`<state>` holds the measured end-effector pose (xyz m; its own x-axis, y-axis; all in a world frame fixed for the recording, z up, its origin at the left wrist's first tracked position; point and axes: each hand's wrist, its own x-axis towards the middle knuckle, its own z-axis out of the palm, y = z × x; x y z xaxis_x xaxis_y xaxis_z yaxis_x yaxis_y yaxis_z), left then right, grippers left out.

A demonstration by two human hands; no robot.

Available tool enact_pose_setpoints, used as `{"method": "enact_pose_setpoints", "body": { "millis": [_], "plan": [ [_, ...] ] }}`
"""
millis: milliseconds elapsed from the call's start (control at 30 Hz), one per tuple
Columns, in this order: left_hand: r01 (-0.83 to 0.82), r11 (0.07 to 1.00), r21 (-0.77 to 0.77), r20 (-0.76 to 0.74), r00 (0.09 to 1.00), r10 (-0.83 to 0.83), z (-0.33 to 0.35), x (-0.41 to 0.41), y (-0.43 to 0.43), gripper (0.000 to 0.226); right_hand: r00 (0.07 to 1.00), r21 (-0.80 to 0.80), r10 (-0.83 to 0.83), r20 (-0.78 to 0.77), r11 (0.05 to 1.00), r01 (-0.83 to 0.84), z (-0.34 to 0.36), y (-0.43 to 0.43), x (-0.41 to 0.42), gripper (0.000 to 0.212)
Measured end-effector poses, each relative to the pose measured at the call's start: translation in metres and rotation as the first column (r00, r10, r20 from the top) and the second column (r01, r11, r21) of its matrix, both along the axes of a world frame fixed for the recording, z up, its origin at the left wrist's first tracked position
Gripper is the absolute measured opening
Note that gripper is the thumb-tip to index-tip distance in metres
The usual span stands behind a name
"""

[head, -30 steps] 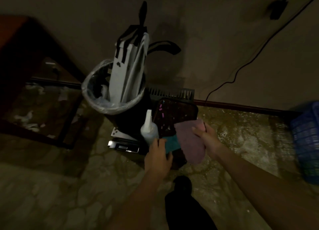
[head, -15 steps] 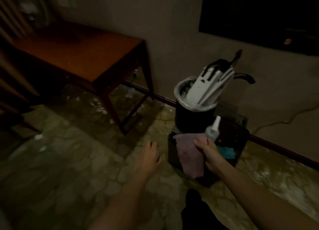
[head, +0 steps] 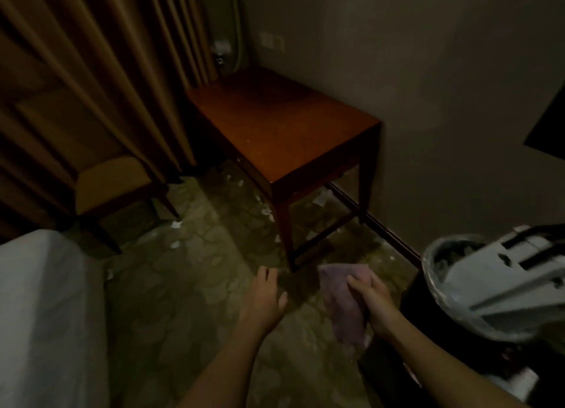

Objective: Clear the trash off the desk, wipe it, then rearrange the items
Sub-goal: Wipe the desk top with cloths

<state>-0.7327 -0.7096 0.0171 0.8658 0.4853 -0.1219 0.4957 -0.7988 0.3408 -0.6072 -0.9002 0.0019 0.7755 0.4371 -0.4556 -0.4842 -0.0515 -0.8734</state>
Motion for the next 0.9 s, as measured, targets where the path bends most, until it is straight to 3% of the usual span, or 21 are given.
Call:
{"method": "enact_pose_setpoints", "body": {
  "millis": [333,467,667,900],
  "plan": [
    [-0.162,0.986,0.027,-0.045,0.986,0.163,-0.012,0.038,0.1,0.047,0.979,-0.117,0.184,0.088,0.978,-0.173,0.002,0.134,0.093,0.018],
    [-0.17,0.985,0.005,-0.101,0.98,0.169,-0.033,0.067,0.167,0.045,0.984,-0.121,0.17,0.051,0.979,-0.163,-0.011,0.2,0.126,0.019],
    [-0.052,0.999,0.002,-0.082,0.995,0.052,-0.053,0.154,0.279,0.045,0.996,-0.138,0.087,0.005,0.987,-0.085,-0.023,0.301,0.177,0.019],
    [-0.038,0.999,-0.018,-0.092,0.995,0.036,-0.072,0.234,0.388,0.044,0.999,-0.13,0.022,-0.029,0.991,-0.026,-0.018,0.402,0.236,0.016]
  ]
}}
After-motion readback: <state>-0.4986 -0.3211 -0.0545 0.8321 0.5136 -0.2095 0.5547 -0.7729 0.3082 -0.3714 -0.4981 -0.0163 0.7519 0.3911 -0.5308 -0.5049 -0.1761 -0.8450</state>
